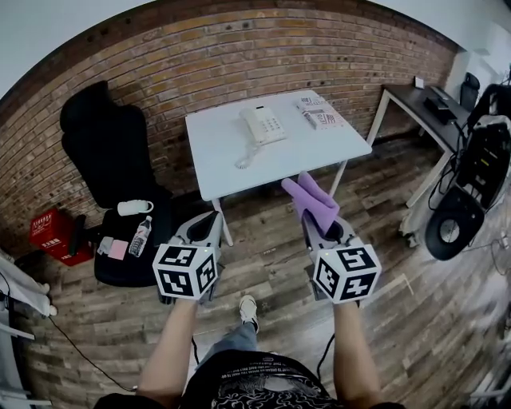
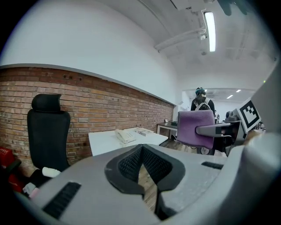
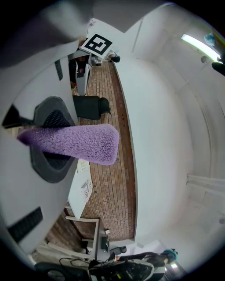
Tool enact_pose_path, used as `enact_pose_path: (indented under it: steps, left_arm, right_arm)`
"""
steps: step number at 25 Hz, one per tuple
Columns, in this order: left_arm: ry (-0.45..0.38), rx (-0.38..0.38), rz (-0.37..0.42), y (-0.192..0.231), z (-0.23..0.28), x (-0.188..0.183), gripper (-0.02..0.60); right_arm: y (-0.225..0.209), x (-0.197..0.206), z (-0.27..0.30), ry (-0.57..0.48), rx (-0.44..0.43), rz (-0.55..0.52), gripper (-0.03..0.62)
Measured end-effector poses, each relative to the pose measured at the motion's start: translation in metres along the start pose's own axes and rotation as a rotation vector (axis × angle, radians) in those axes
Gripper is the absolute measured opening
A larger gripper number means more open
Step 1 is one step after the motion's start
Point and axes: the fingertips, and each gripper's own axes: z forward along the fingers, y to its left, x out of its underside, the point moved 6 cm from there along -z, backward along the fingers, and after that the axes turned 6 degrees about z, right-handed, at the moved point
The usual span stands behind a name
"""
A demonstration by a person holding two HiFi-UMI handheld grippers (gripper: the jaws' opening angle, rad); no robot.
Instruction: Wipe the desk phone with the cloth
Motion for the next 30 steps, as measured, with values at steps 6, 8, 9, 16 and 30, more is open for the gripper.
enact_pose_path:
  steps: [6,8,9,16,30]
  left_arm:
    - [0.015,0.019,-0.017,0.027,0.055,-0.003,0.005]
    - [0.025,0.03,-0.022,0.04,0.078,-0.006,0.005]
    - [0.03,0.036,-0.023,0.046,0.089,-0.007,0.005]
    - [0.053,0.083,-0.037,0.092,0.164,-0.017,0.005]
    - [0.059,0.136,-0.087,0.164,0.252,-0.026,0.005]
  right_arm:
    - [-0.024,-0.003,0.053,0.032,0.013,0.004,0.044]
    - [-0.032,-0.005,0.075,0.046,0.021,0.009,0.044]
    - [-0.036,-0.006,0.086,0.052,0.025,0.011,0.044]
    - [-0.063,-0.021,0.158,0.086,0.07,0.016,0.044]
    - [-0.085,-0.043,0.264,0.146,0.118,-0.005,0.044]
